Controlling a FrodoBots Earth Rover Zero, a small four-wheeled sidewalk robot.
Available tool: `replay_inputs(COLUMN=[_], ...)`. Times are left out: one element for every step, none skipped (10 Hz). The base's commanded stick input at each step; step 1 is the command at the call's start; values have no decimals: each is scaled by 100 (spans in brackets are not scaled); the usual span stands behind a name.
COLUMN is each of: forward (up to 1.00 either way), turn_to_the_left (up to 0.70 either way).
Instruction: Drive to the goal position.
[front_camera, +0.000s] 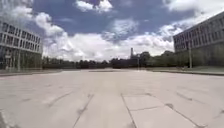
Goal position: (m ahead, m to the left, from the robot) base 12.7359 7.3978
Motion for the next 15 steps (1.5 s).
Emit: replay_inputs(forward=[70,70,70,70,70,70,70,70,70,70,70,70,70,70,70], turn_to_the_left=[2,0,14,2,9,-17,-35,-11,6,2,1,0,0,0,0])
